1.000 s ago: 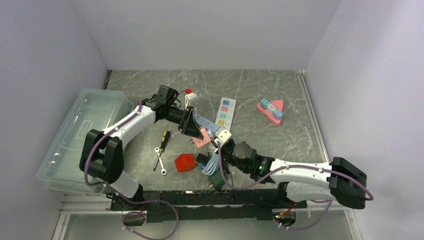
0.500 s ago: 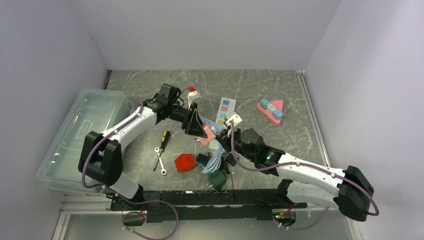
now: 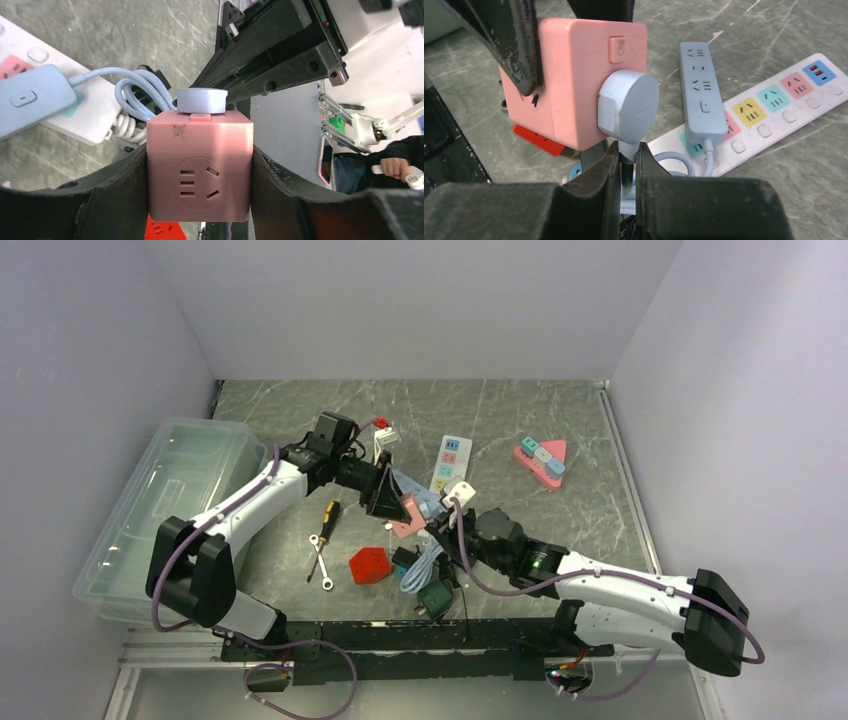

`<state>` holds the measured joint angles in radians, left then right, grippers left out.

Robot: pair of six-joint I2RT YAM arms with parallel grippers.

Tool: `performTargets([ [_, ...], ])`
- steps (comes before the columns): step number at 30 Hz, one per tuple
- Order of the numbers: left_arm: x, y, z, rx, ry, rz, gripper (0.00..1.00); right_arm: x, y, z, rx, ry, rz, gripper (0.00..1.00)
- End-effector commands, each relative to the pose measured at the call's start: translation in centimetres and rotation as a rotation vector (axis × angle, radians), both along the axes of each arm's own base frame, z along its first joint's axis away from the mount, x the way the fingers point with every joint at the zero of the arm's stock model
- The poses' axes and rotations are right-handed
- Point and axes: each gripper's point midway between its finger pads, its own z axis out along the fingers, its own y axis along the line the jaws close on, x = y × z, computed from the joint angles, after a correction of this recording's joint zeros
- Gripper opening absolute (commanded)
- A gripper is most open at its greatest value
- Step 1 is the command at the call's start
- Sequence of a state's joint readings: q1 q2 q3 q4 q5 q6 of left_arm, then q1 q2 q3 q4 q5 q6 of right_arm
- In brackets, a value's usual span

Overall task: Pull the plug off the socket
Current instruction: Remove the plug from the socket.

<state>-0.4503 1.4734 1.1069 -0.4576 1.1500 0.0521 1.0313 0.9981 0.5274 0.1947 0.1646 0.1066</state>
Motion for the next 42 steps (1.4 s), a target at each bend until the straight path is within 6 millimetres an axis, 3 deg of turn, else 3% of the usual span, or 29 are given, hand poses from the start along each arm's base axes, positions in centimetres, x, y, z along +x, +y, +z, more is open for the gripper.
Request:
performTargets([
  [1, 3.7, 0.8, -0.6, 0.076, -0.129, 0.144, 0.00, -3.7, 3.3, 3.6, 0.121, -0.023, 0.124, 0.00],
  [5, 3.5, 0.8, -0.6, 0.075, -0.126, 0.134, 0.00, -2.7, 2.7, 3.3, 0.105, -0.003, -0.001, 0.00],
  [8, 2.0, 0.3, -0.3, 0.052, -0.126, 0.069, 0.00, -2.2, 1.6, 3.7, 0.116, -0.046, -0.020, 0.00],
  [14, -0.6, -0.7, -1.9, 0.133, -0.132, -0.050, 0.00, -1.8, -0.9, 4.9, 0.121, -0.064, 0.163, 0.00],
  [17, -0.3, -0.6, -2.0, 0.152, -0.146, -0.030, 0.00, -1.0, -2.2, 4.8, 0.093, -0.049, 0.137, 0.00],
  [23, 1.1, -1.3, -2.0, 0.138, -0.076, 0.052, 0.01, 0.8, -2.5, 4.2, 0.146, 0.004, -0.007, 0.00],
  [25, 1.3, -1.7, -1.9, 0.110, -0.026, 0.062, 0.27, 1.7, -2.6, 4.1, 0.166, -0.003, -0.077, 0.00],
  [26, 1.4, -1.7, -1.9, 0.114, 0.019, 0.084, 0.50, 2.0, -2.6, 4.3, 0.176, -0.012, -0.104, 0.00],
  [27, 1.7, -1.8, -2.0, 0.118, 0.050, 0.112, 0.64, 2.3, -2.6, 4.5, 0.181, -0.025, -0.124, 0.00],
  [32, 4.1, -0.6, -1.7, 0.098, 0.089, 0.276, 0.98, 3.9, -3.0, 4.9, 0.138, -0.091, -0.244, 0.00],
  [42, 7.3, 1.4, -0.5, 0.015, 0.184, 0.647, 1.00, 5.2, -3.0, 3.3, -0.007, -0.174, -0.343, 0.00],
])
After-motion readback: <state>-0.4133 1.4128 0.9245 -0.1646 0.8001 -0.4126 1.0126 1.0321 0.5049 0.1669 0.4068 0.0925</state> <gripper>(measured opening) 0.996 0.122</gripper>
